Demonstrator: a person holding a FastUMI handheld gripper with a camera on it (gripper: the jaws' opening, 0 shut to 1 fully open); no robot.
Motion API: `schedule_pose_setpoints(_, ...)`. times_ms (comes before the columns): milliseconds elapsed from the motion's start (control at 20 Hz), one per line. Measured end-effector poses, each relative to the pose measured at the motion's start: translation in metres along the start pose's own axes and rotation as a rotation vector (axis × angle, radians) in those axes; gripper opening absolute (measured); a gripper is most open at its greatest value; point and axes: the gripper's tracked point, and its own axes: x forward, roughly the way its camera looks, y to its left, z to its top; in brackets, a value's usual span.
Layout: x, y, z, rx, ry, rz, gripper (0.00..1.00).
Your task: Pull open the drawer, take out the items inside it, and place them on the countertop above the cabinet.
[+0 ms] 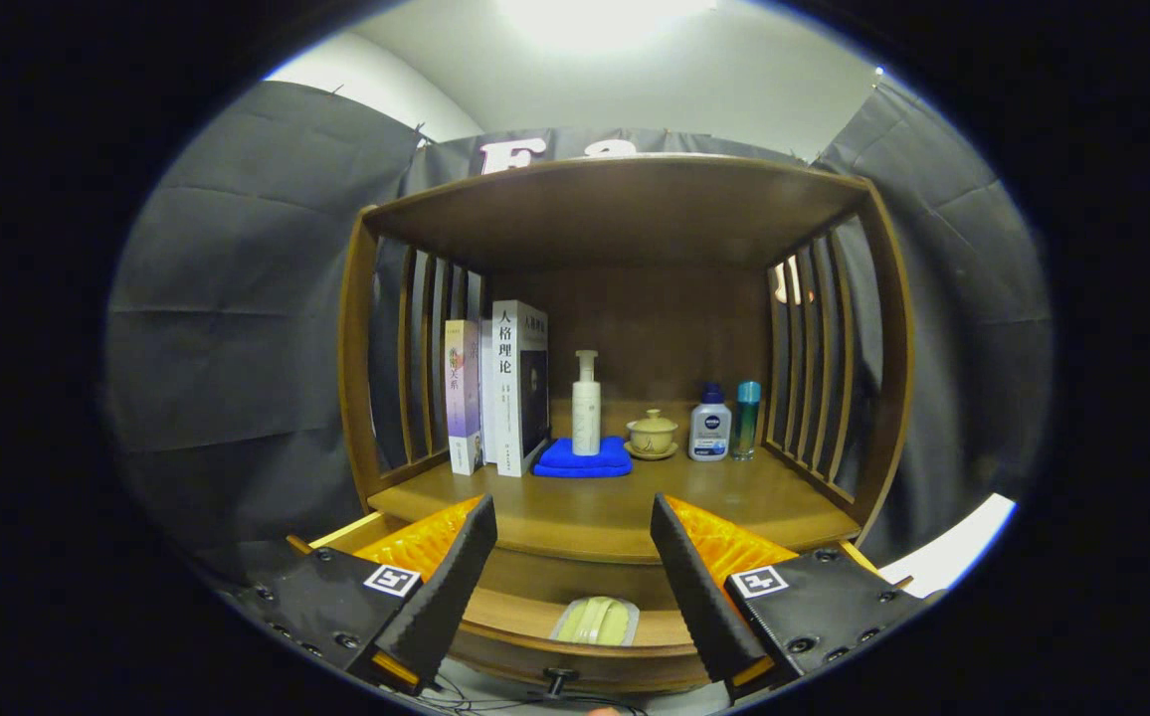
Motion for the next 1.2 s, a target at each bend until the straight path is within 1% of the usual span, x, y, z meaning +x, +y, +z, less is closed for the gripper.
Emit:
schedule_pose_setpoints(100, 0.014, 0.002, -0.007, 0.023, 0.084, 0.026, 0.97)
schedule_pose_setpoints(300, 0.037, 0.006, -0.044, 0.114, 0.291, 0.078, 0.98)
schedule_pose_setpoints(400, 0.046, 0.0, -0.066, 0.106, 0.389, 0.078, 0.96)
schedule_pose_setpoints(550, 0.057, -0.013, -0.093, 0.088, 0.478, 0.043, 0.96)
schedule_pose_setpoints(750, 0.065, -0.011, -0.126, 0.119, 0.598, 0.055, 0.97)
schedule_pose_setpoints(900, 0.07, -0.012, -0.144, 0.099, 0.65, 0.053, 0.97)
schedule_pose_setpoints(1050, 0.07, -0.007, -0.154, 0.127, 0.694, 0.072, 0.97)
schedule_pose_setpoints(1100, 0.071, -0.006, -0.157, 0.136, 0.705, 0.076, 0.94)
schedule_pose_setpoints(1200, 0.071, -0.013, -0.163, 0.124, 0.72, 0.06, 0.79)
